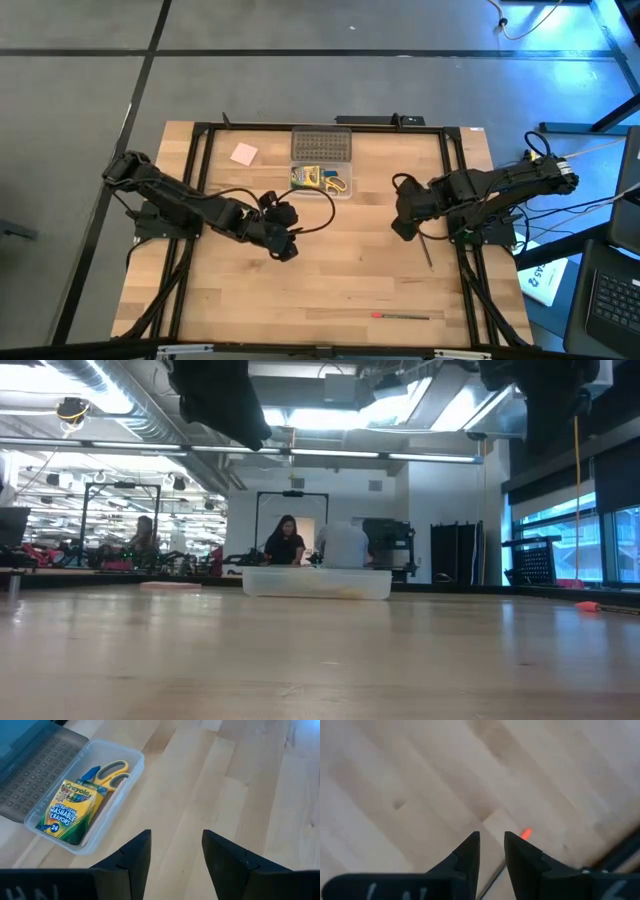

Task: Pack school essentials
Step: Put the top black pencil into the black supply box

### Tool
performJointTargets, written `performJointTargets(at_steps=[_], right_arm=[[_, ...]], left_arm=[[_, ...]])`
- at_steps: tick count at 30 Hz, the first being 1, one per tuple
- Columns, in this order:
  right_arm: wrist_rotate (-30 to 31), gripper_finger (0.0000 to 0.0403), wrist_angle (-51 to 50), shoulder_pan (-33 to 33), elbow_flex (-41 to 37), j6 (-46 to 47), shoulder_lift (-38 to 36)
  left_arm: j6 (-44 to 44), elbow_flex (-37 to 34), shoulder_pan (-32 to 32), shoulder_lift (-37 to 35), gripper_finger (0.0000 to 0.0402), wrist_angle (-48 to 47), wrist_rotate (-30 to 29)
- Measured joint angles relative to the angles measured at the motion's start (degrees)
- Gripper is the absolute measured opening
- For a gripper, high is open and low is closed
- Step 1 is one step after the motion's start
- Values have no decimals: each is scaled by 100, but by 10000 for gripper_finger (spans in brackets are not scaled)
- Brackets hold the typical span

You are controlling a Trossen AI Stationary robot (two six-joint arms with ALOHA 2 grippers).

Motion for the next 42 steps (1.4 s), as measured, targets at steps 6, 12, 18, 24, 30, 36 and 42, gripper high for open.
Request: performJointTargets(at_steps=[6, 12, 18, 24, 30, 36, 42], right_arm=[[-369, 97, -219, -313, 0, 196, 1], [-427, 137, -473, -594, 0, 207, 0], [-498, 189, -301, -909, -338, 328, -4], [-834, 197, 466, -1266, -1506, 332, 2], [-1036, 184, 1141, -1695, -2409, 328, 2], [-1167, 177, 1650, -1998, -3017, 291, 2], [-1447, 177, 2172, -2098, -3365, 170, 2]], left_arm=[[11, 0, -7, 0, 169, 2, 2], [22, 0, -33, 0, 169, 2, 4], [22, 0, -35, 0, 169, 2, 11], [25, 0, -35, 0, 169, 2, 11], [20, 0, -28, 0, 169, 3, 13], [17, 0, -28, 0, 169, 4, 13], [13, 0, -28, 2, 169, 7, 13]])
